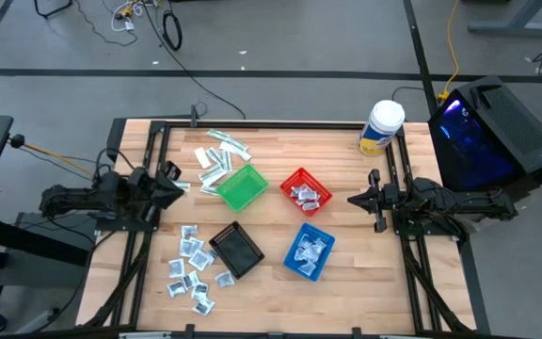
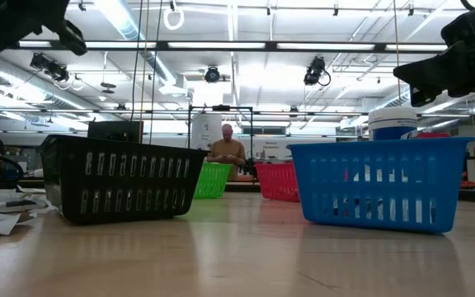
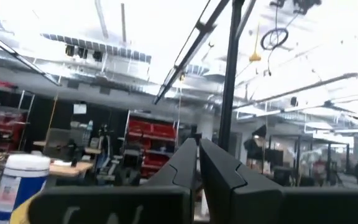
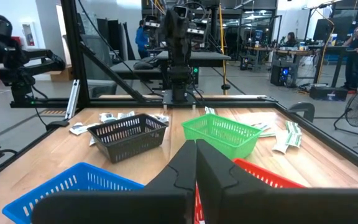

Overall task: Pick & Place First Aid Supplies
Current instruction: Put the black towelette pack into the black bin

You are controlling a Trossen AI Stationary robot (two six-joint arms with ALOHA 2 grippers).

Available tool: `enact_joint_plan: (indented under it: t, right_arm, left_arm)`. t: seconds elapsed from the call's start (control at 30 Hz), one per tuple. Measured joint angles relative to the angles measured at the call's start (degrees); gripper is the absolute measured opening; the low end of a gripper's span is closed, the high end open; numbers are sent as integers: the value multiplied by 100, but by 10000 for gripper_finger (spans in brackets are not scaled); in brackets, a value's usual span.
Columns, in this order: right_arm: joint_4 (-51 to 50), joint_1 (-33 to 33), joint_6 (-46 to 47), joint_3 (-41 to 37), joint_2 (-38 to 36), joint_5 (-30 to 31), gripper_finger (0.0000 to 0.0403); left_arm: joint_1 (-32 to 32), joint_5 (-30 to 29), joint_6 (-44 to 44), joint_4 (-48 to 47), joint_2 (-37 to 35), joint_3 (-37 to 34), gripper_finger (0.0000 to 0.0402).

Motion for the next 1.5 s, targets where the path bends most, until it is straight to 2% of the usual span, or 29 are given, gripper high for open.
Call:
enact_joint_plan:
  t: [0.2, 0.6, 1.03, 1.2, 1.33, 1.5]
  right_arm:
    - [0, 0, 0, 0, 0, 0, 13]
    - [0, 0, 0, 2, 0, 0, 13]
    - [0, 1, 0, 2, 0, 0, 13]
    - [0, 0, 0, 2, 0, 0, 13]
    - [0, 0, 0, 2, 0, 0, 13]
    - [0, 0, 0, 2, 0, 0, 13]
  left_arm:
    - [2, -46, -707, 120, 1, 122, 25]
    - [2, -229, -655, 40, 46, 731, 25]
    - [2, -260, -648, 24, 902, 1314, 30]
    - [2, -257, -650, -95, 1363, 1778, 69]
    - [2, -245, -651, -496, 1720, 2256, 115]
    - [2, 51, -646, -1025, 2109, 2887, 176]
